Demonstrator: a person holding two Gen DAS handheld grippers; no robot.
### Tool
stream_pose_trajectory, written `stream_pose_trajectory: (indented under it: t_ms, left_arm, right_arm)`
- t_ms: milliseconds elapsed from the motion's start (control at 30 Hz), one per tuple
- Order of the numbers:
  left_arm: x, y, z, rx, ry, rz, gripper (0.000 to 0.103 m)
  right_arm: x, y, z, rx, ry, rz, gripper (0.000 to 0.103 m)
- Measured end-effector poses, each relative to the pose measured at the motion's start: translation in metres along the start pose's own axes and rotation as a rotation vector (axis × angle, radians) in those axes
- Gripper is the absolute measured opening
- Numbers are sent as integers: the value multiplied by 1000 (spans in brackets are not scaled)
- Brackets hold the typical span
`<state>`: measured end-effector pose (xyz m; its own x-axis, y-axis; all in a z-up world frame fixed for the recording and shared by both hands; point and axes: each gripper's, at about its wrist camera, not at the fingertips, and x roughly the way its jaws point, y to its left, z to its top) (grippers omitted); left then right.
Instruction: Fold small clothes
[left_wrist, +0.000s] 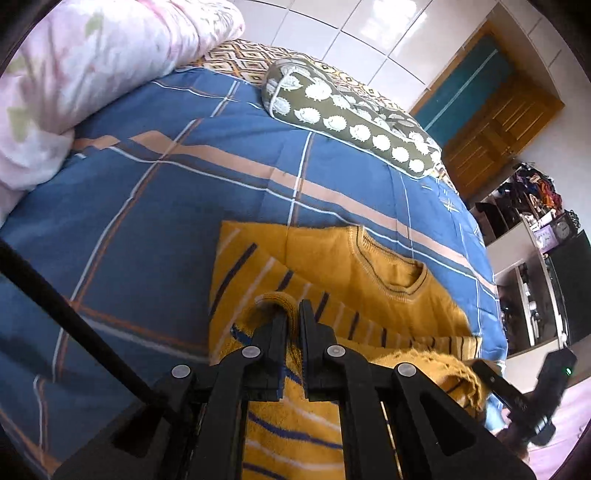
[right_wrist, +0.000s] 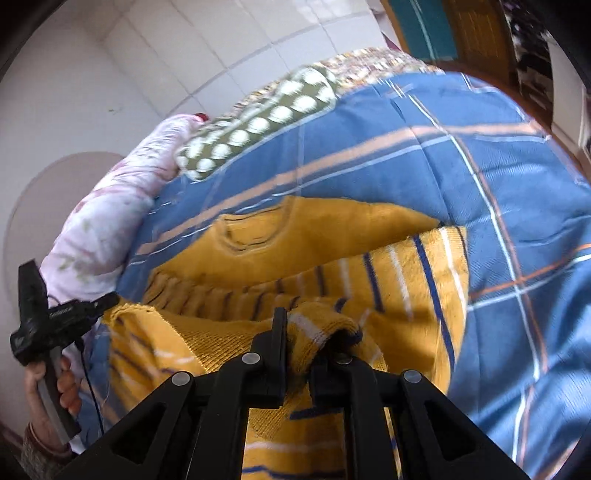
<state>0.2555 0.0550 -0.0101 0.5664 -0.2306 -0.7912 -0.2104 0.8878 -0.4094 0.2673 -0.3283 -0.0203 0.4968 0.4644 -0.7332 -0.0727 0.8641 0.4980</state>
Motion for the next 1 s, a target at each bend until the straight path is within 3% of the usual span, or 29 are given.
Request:
stream_pose_trajectory:
  t_ms: [167, 200, 233, 300, 333, 433, 567, 633, 767, 933, 1000]
  left_arm:
    - [-6, 5, 10, -13, -12, -119, 19]
    - [-10, 5, 11, -19, -19, -140, 29]
    - [-17, 6, 11, -24, -38, -151, 46]
    - [-38, 9, 10, -31, -104, -158, 65]
    - [-47, 12, 10, -39, -128, -169, 69]
    - [-70, 20, 6, -75, -153, -212, 69]
    - [-94, 22, -22, -46, -151, -194, 69]
    - [-101, 23, -49, -21, -143, -180, 70]
    - [-99, 26, -114, 38, -101, -131, 71]
    - [-83, 23, -182, 181, -114, -5, 71]
    - [-76, 27, -199, 199, -127, 32, 71]
  right_arm:
    - [16, -23, 24, 111, 24, 62, 13]
    - [18, -32, 27, 171, 22, 103, 16]
    - [18, -38, 29, 220, 20, 133, 21]
    - [23, -48, 32, 299, 18, 167, 28]
    - [25, -53, 33, 334, 15, 180, 33]
    - [29, -64, 35, 432, 0, 226, 53]
    - [18, -63, 37, 466, -31, 223, 54]
    - [4, -59, 35, 441, -58, 202, 55]
    - [-37, -62, 27, 355, -113, 70, 62]
    - [-74, -69, -9, 241, -86, -21, 62]
    - [-82, -64, -37, 184, -53, -27, 62]
